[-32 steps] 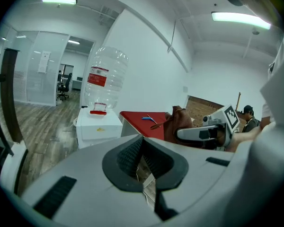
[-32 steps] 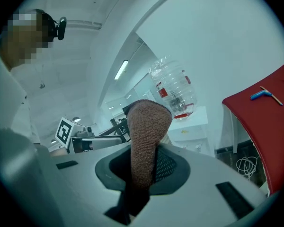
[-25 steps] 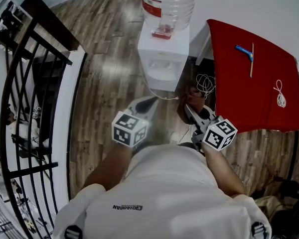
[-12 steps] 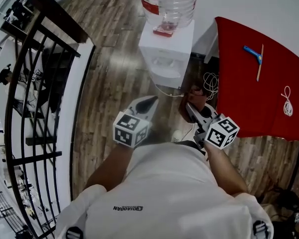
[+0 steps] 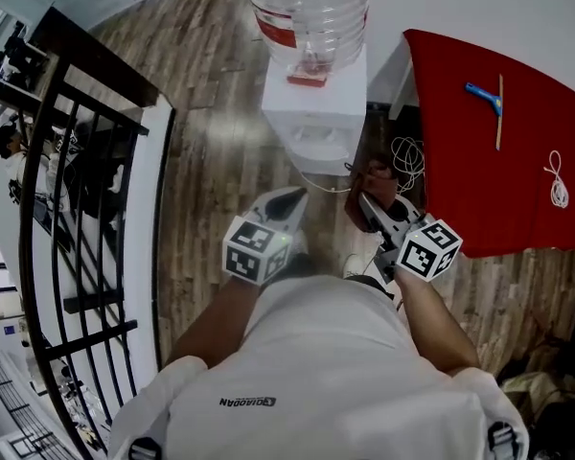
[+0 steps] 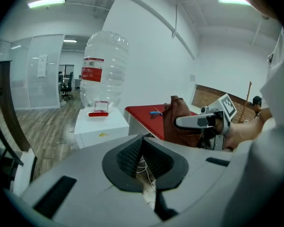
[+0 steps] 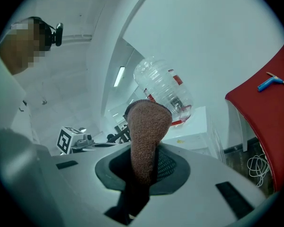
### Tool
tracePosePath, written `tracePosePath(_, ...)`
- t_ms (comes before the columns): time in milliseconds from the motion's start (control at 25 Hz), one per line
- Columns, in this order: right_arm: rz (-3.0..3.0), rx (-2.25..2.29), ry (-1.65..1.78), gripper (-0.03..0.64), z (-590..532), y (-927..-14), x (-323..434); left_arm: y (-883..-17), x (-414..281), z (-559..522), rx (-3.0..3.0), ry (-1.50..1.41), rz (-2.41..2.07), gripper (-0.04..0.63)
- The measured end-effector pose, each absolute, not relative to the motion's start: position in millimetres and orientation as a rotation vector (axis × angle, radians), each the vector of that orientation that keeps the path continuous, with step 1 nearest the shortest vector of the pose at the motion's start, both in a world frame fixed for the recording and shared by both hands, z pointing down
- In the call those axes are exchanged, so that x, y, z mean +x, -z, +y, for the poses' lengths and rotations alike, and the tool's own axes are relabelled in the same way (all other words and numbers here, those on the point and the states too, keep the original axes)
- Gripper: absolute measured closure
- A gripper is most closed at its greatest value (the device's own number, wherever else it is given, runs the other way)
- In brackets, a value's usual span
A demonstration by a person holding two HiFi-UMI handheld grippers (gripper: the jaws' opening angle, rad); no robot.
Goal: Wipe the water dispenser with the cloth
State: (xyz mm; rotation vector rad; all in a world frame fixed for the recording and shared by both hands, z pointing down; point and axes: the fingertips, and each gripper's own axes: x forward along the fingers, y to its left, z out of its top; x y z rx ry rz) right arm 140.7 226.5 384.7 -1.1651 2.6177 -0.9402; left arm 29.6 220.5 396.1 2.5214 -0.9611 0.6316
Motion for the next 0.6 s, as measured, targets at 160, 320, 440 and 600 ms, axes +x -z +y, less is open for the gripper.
tracePosePath(160,2.559,-1.258,0.981,0.561,203.6,-392.8,132.7,-400.5,22.4,196.6,2.581,-0.687,-0.856,0.606)
tracePosePath(320,2.448,-1.304,1.085,0.561,182.7,-402.6,120.8,-407.7,11.0,172.6,2.607,-0.704,-0.740,0.606)
tracePosePath(440,2.363,-1.349,1.148,0.561,165.8,-411.6,115.5,-411.0,1.6,154.1,2.655,-0.742,-0.680,0.606)
tracePosePath(600,2.268,-1.413,1.192,0.561,149.1,-418.0,114.2,-416.6,-4.4,139.0,2.735,-0.838,-0.578,0.606)
